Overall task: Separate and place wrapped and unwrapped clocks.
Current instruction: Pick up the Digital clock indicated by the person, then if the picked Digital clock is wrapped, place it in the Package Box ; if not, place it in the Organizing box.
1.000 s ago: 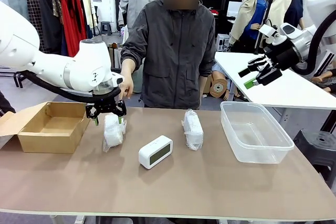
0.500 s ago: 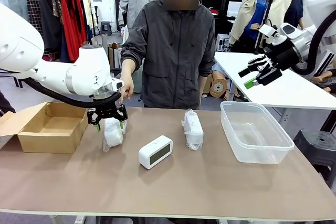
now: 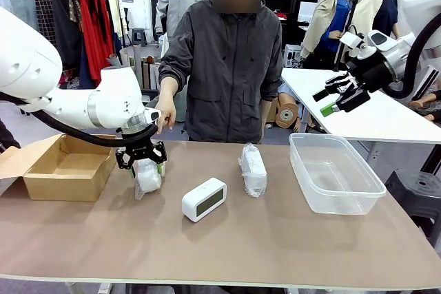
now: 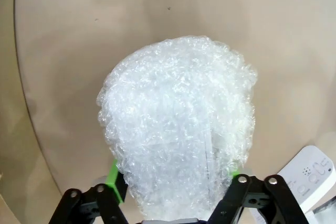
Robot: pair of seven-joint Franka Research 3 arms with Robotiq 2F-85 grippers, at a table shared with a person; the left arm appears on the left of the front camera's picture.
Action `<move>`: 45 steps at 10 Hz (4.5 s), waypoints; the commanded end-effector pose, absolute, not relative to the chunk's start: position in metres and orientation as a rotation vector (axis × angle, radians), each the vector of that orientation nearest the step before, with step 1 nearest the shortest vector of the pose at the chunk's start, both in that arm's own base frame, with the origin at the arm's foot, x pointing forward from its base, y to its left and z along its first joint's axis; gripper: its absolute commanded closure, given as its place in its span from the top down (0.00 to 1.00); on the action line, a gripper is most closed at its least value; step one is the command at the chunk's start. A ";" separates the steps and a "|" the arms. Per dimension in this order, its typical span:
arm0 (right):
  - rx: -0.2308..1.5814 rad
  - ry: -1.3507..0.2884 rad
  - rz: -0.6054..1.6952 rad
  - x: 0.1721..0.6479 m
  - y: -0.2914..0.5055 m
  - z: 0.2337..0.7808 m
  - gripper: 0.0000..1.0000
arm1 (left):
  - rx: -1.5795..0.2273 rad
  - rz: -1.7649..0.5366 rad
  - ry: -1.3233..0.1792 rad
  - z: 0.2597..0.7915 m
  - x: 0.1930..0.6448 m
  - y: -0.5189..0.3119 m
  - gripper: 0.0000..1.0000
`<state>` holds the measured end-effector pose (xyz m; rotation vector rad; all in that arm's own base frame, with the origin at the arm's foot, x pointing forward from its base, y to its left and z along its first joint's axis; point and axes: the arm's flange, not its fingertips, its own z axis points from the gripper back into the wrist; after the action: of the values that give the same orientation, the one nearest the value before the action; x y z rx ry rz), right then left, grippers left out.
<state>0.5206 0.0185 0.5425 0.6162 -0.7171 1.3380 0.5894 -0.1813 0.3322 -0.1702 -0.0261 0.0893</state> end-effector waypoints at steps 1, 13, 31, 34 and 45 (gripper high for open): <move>0.613 -0.720 1.338 0.519 0.019 0.543 1.00 | -0.186 0.062 -0.023 0.335 0.593 -0.176 0.41; 0.613 -0.720 1.338 0.519 0.019 0.543 1.00 | -0.065 -0.090 -0.151 0.520 0.565 -0.208 0.00; 0.613 -0.720 1.338 0.519 0.019 0.543 1.00 | -0.029 -0.163 -0.302 0.595 0.545 -0.237 0.00; 0.613 -0.720 1.338 0.519 0.019 0.543 1.00 | -0.029 -0.163 -0.302 0.595 0.545 -0.237 0.00; 0.613 -0.720 1.338 0.519 0.019 0.543 1.00 | -0.029 -0.163 -0.302 0.595 0.545 -0.237 0.00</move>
<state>0.5206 0.0185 0.5425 0.6163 -0.7171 1.3380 0.5461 -0.2401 0.5911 -0.0231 -0.2995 -0.1702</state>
